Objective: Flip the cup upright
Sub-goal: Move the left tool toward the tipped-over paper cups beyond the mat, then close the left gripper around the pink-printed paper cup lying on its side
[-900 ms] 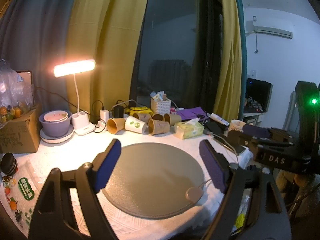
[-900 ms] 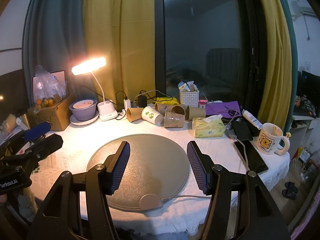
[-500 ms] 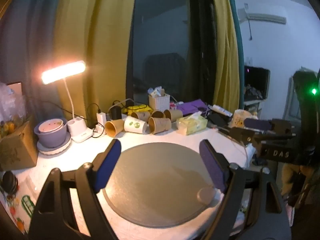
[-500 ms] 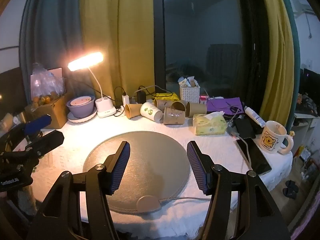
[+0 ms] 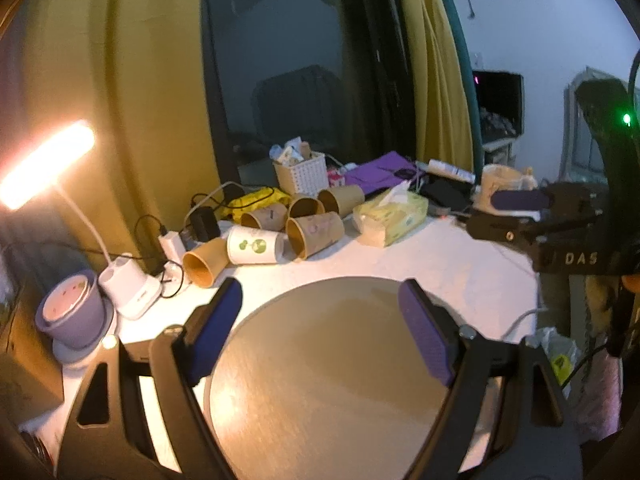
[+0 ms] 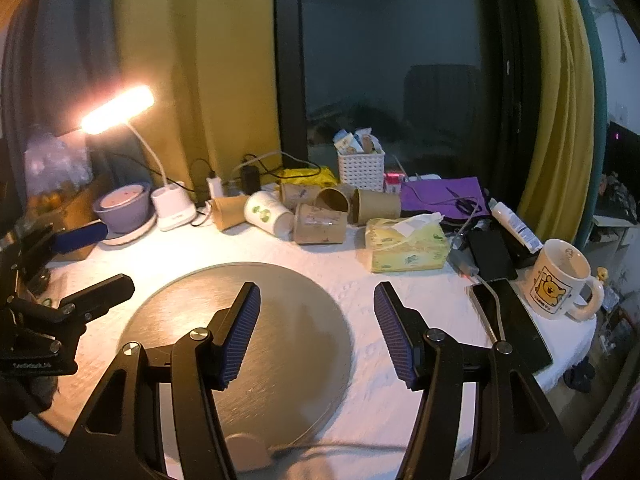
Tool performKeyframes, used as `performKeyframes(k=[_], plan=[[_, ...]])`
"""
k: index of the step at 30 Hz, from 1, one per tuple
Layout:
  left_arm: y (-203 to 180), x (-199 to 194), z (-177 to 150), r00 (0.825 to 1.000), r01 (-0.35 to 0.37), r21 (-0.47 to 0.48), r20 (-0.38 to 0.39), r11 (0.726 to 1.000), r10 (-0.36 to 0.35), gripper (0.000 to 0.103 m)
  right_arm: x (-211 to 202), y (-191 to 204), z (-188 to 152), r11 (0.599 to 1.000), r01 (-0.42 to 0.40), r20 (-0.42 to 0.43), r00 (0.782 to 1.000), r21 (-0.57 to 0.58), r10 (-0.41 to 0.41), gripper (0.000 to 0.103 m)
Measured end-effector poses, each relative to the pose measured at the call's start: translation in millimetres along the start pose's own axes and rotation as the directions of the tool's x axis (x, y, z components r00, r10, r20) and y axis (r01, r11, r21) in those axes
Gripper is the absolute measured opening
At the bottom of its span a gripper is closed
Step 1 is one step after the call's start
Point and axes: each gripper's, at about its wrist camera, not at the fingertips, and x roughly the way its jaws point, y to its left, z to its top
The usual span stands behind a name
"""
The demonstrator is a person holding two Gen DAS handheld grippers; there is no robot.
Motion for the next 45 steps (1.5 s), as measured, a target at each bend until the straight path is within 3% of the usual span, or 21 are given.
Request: performKeyframes(k=[8,11,18,29,37,42,45], plan=[[4,63,17,0.999,0.010,0.094,-0.053,0.996,-0.005,0.082,51,-35,12,0.999,0.010,-0.047,0.999,0.039,-0.008,0.063],[5,88,22,0.997,0.025,0.117,-0.074,0.993,-0.016,0.082,71,-46,17,0.999,0.011,-0.068,0.998,0.046,-0.008,0.070],[10,145,39,0.993,0.050,0.157,-0.111,0.986,-0.032,0.082,116,-64,32,0.999,0.003,-0.107,0.994,0.050,0.002,0.071],[16,238,64,0.984,0.114,0.279,-0.162,0.953,-0.070,0.082,173,-89,53,0.999,-0.007,-0.128,0.992,0.050,0.013,0.071],[10,289,69,0.966,0.195,0.377,-0.236,0.906,-0.109,0.082,197,-97,59,0.998,-0.034,-0.137,0.990,0.061,0.042,0.071],[1,317,64,0.941,0.254,0.454,-0.319,0.854,-0.110,0.082,205,-100,57,0.996,-0.047,-0.147,0.987,0.080,0.059,0.071],[-2,330,59,0.930,0.266,0.478,-0.357,0.837,-0.092,0.082,207,-103,55,0.995,-0.049,-0.155,0.986,0.087,0.062,0.071]])
